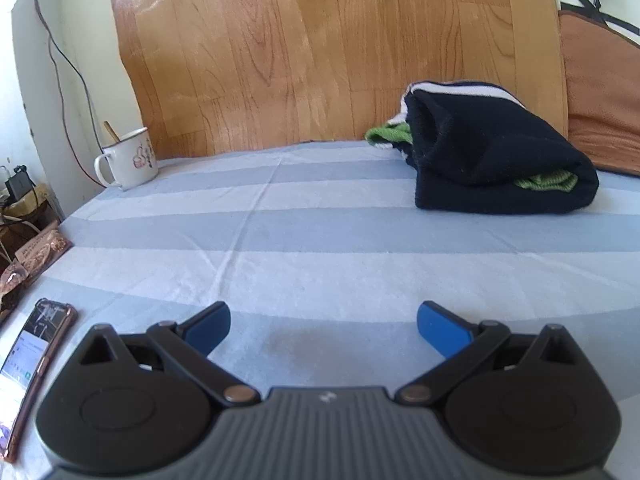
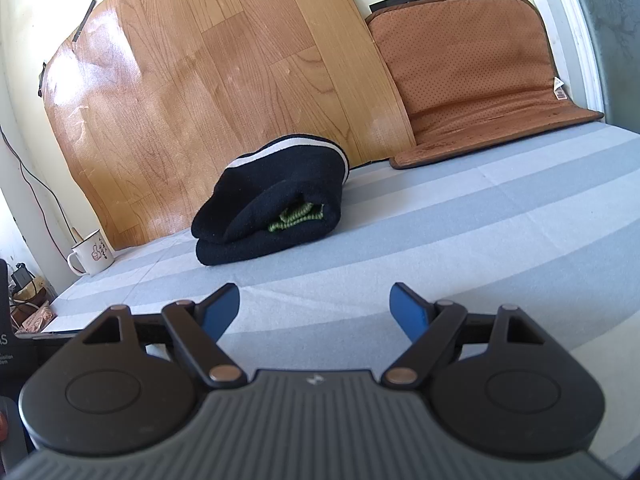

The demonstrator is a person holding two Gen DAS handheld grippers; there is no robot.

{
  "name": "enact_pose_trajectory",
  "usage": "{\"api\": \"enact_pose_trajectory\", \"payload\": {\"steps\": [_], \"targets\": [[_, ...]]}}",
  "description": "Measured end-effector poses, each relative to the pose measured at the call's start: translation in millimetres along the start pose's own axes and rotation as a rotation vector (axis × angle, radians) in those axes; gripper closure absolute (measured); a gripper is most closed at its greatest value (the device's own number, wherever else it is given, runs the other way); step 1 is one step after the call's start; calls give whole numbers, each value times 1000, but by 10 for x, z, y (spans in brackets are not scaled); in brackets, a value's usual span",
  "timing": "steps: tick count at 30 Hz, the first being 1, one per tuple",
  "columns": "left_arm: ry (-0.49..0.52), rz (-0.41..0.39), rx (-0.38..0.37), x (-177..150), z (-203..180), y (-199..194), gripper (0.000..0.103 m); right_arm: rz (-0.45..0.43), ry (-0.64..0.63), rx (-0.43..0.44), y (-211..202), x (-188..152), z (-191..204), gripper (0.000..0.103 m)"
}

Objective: Fold small clothes

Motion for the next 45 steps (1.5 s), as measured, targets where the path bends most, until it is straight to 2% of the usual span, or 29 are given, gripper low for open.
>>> {"api": "enact_pose_trajectory", "payload": {"steps": [45], "targets": [[26, -25, 21, 5, 10, -27, 0, 26, 33, 12, 33, 14, -42, 17]]}}
Point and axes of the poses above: each gripper's, at about its wrist camera, not at the fingertips, and y roughly the way its jaws point, z to its left, x to its top, the point moved 5 cm from there along y, roughly the way its jaws point
